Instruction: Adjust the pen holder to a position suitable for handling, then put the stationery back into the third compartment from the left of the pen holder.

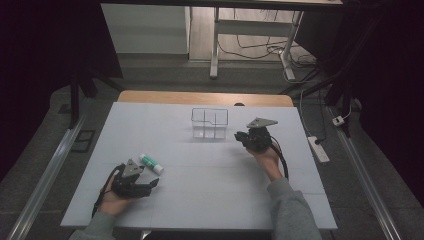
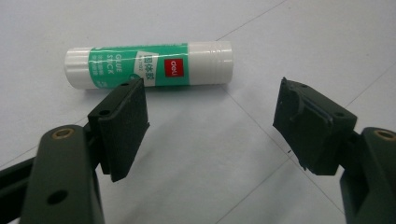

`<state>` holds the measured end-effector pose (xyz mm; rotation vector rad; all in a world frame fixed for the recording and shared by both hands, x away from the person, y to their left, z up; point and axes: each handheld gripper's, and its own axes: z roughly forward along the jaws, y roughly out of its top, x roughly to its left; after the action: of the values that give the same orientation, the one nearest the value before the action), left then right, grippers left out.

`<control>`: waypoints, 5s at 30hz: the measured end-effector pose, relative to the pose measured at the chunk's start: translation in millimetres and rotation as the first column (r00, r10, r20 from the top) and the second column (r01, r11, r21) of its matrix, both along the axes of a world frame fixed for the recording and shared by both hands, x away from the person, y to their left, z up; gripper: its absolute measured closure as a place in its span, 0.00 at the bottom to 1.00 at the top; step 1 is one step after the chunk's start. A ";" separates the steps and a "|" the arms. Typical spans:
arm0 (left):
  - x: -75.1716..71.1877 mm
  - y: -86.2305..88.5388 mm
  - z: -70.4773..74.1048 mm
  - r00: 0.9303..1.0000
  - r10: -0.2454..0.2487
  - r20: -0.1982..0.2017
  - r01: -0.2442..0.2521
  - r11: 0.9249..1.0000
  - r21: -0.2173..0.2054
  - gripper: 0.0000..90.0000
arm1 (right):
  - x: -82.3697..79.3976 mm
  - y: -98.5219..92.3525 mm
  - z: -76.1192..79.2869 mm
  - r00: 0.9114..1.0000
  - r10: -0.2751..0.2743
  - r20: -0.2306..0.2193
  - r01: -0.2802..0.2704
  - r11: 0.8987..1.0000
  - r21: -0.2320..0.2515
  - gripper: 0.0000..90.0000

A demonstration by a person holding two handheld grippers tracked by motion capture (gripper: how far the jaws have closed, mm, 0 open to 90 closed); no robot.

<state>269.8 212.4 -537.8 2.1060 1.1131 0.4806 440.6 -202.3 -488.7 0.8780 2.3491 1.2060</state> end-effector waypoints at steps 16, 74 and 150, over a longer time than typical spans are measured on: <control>0.5 1.7 0.8 1.000 -0.007 0.008 0.007 1.000 -0.007 0.29 | -66.4 -41.6 2.9 1.000 0.008 0.028 -0.009 0.999 0.031 0.53; 10.8 -3.2 48.4 0.987 -0.146 0.065 0.139 0.986 0.092 0.30 | -129.0 -87.8 -16.8 0.999 0.027 0.044 -0.029 0.999 0.043 0.36; 98.3 -32.7 28.7 0.678 -0.667 -0.309 0.722 0.523 0.454 0.47 | -123.0 -95.1 -27.7 0.999 0.018 -0.049 -0.018 1.000 0.011 0.31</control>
<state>368.1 179.7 -509.1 2.8702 0.0432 0.3052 317.6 -297.4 -516.4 0.9020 2.3964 1.2187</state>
